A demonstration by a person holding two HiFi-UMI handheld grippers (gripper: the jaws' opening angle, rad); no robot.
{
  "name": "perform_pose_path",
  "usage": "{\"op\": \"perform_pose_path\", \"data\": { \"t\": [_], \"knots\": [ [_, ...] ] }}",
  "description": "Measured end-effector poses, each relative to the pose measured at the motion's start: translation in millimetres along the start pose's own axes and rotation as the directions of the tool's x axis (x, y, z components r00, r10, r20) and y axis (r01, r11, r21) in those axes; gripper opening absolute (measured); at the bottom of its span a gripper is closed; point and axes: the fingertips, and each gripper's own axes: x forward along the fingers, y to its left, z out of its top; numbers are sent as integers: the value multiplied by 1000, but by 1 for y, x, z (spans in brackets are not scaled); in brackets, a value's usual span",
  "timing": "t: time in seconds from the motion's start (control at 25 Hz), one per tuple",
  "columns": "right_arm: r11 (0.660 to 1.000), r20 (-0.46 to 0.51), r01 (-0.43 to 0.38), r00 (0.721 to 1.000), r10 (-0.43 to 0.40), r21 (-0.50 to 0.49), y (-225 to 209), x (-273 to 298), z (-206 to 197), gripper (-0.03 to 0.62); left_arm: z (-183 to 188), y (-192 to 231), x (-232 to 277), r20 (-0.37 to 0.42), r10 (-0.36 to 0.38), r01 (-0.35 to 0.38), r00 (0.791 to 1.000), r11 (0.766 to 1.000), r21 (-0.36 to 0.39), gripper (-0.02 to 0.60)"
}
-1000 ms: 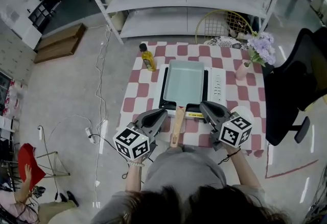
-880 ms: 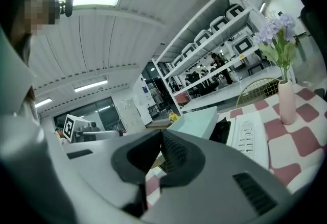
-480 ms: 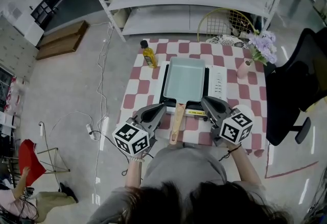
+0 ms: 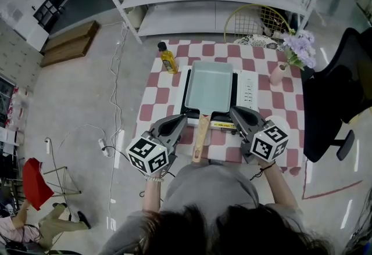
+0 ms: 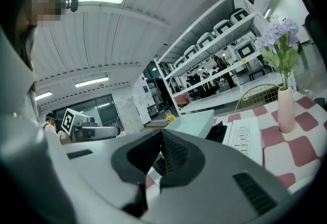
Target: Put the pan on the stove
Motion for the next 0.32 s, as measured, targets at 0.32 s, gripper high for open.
{"op": "perform_pose_path", "data": {
  "t": [0.32],
  "knots": [
    [1000, 5, 7, 1000, -7, -12, -3, 1, -1, 23, -4, 4, 1, 0, 12, -12, 1000, 1000, -8, 26]
  ]
}}
